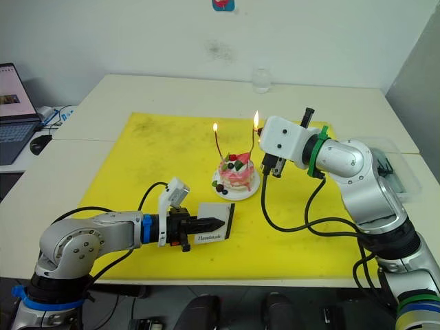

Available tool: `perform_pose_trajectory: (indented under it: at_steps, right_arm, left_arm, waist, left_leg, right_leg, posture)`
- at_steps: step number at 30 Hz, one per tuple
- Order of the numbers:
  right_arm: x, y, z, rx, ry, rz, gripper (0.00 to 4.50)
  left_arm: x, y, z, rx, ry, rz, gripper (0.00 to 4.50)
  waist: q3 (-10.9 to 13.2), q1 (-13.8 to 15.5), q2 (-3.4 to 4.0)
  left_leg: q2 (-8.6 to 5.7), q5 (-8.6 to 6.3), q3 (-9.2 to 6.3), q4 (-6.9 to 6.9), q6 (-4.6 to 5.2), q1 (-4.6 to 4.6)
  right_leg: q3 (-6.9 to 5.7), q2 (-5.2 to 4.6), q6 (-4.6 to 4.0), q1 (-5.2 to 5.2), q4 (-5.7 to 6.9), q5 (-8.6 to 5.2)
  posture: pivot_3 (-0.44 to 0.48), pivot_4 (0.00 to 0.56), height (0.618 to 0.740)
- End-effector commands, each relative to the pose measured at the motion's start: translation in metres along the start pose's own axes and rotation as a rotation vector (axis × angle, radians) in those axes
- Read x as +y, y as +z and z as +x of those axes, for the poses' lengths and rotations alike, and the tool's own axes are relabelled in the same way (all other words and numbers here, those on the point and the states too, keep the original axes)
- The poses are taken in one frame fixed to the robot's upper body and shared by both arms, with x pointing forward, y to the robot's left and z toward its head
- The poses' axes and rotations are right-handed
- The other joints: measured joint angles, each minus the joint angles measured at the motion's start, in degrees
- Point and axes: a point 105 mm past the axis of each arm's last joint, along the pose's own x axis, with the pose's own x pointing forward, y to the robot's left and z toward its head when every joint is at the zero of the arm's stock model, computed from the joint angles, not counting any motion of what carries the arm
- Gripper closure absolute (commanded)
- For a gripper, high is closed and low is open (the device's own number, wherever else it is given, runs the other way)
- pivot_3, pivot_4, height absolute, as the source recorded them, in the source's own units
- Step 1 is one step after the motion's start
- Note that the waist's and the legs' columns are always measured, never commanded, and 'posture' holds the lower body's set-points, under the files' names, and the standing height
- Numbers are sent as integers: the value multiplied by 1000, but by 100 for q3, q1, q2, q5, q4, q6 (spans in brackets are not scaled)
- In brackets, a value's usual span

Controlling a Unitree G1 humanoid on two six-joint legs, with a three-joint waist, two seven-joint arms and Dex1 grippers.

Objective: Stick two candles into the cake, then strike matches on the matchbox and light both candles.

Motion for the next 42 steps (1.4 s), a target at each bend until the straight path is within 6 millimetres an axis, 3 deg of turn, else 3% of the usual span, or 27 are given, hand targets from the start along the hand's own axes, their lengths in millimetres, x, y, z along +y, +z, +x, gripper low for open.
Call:
perform_pose_trajectory:
  at_steps: [1, 33, 42]
  right_arm:
    - [-11, 8, -6, -21, -40, -44, 4466]
    - [-9, 7, -7, -21, -29, -78, 4466]
    - [-17, -2, -15, 16, -52, -75, 4466]
  left_arm:
    - [-10, 7, 2, -20, -33, 51, 4500]
    - [-12, 8, 6, -22, -50, 55, 4500]
    - [-17, 13, 6, -49, -78, 44, 4500]
  waist:
    - [0, 0, 0]
    - [0, 0, 0]
    - [0, 2, 0]
  left_leg:
    - [0, 0, 0, 0, 0, 0]
    - [0, 0, -1, 0, 0, 0]
    - [0, 0, 0, 0, 0, 0]
  right_leg:
    - [0, 0, 0, 0, 0, 0]
    - [0, 0, 0, 0, 0, 0]
    - [-1, 0, 0, 0, 0, 0]
  posture:
    - [0, 150, 740]
    - [0, 150, 740]
    - [0, 150, 740]
